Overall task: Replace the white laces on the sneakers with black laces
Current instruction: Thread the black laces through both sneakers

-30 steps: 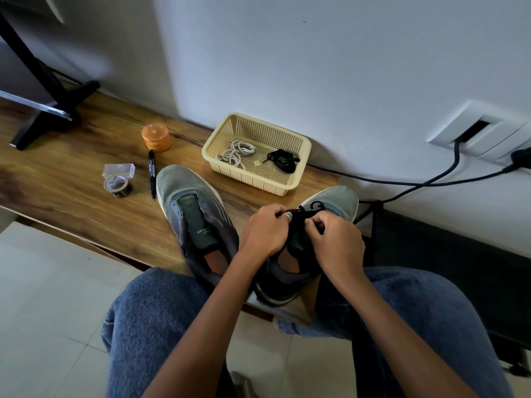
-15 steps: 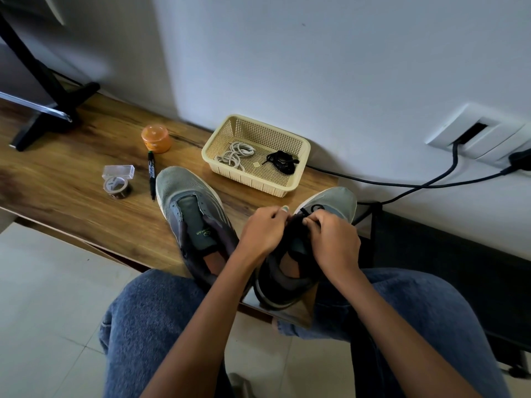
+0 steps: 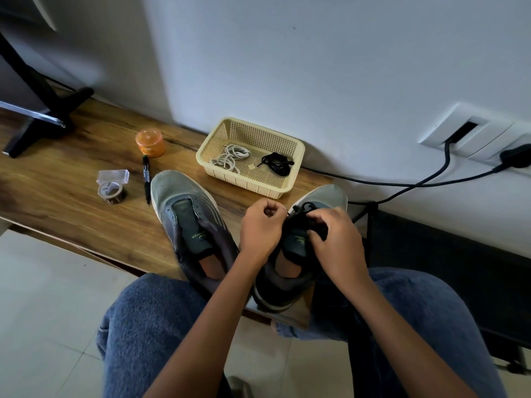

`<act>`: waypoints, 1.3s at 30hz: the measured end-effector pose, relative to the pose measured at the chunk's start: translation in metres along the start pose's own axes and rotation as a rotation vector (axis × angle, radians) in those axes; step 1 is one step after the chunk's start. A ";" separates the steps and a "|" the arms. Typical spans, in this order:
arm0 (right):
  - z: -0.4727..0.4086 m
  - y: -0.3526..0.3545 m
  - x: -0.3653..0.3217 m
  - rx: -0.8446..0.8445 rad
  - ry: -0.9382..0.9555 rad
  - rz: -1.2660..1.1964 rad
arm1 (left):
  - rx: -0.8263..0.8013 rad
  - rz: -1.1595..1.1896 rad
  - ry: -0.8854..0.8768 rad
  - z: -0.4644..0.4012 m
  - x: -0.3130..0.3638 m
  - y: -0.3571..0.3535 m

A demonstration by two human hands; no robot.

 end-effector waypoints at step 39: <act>0.035 -0.013 0.015 0.289 -0.287 -0.241 | 0.662 0.812 -0.415 0.003 0.029 0.074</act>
Point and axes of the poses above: each hand's wrist, its own z-axis away from the middle knuckle, its own y-axis out of the back of the hand, x = y × z, the point moved 1 cm from there along -z, towards the middle knuckle, and after that the axes turned 10 degrees about y, right-handed, at the moved point
